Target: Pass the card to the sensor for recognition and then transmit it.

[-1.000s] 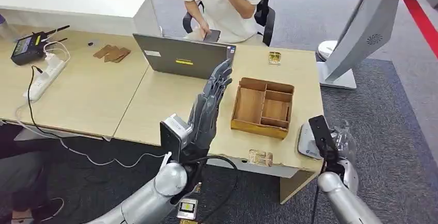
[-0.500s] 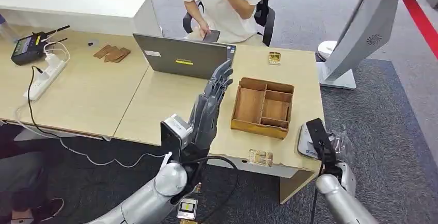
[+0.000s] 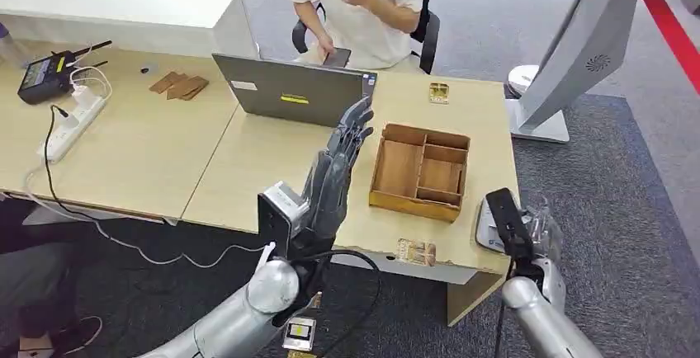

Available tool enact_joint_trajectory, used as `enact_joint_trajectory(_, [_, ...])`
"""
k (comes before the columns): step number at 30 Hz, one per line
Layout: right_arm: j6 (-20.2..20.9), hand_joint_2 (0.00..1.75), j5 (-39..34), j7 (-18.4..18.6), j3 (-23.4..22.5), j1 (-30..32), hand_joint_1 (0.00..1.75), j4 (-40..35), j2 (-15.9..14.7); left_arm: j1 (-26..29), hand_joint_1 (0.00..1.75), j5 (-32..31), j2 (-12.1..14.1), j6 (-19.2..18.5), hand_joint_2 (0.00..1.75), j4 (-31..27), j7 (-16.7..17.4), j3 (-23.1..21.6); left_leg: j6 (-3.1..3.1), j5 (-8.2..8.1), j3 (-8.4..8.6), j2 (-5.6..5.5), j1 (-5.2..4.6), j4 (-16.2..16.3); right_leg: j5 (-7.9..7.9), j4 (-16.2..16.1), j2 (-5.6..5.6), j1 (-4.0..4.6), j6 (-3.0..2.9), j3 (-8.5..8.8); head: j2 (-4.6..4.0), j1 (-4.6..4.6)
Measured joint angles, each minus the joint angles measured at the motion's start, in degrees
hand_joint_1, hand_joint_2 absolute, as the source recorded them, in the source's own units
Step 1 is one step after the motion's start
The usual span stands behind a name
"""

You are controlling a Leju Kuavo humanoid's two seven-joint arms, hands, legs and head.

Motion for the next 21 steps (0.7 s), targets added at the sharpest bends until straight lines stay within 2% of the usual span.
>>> enact_joint_trajectory(4, [-1.69, 1.75, -0.68, -2.43, -0.11, -0.14, 1.75, -0.20, 0.39, 0.00, 0.00, 0.17, 0.00, -0.26, 0.00, 0.00, -0.07, 0.00, 0.00, 0.00, -0.02, -0.01, 0.00, 0.00, 0.00, 0.00, 0.00, 0.00, 0.00, 0.00, 0.00, 0.00])
enact_joint_trajectory(8, [-2.49, 1.75, 4.31, -3.43, -1.44, -0.37, 1.75, -3.28, 0.46, 0.00, 0.00, 0.15, -0.02, -0.57, 0.00, 0.02, -0.31, 0.02, 0.00, 0.00, -0.01, 0.00, 0.00, 0.00, 0.01, 0.00, 0.00, 0.00, 0.00, 0.00, 0.00, 0.00])
enact_joint_trajectory(13, [-2.65, 1.75, 9.79, -1.40, -3.80, -0.24, 1.75, -10.80, 0.57, 0.05, 0.00, -0.02, -0.02, -1.44, 0.00, 0.02, -0.46, 0.07, 0.00, 0.00, 0.00, 0.01, 0.00, 0.00, 0.01, 0.00, 0.01, 0.00, 0.00, 0.00, 0.00, -0.02])
enact_joint_trajectory(21, [-2.73, 1.75, 12.37, 2.07, -5.01, 0.10, 1.75, -22.46, 0.50, 0.15, 0.00, -0.42, -0.02, -2.14, 0.00, 0.04, -0.63, 0.07, 0.00, 0.01, 0.01, 0.02, 0.00, 0.00, 0.01, 0.00, 0.01, 0.00, 0.00, 0.00, 0.00, 0.00])
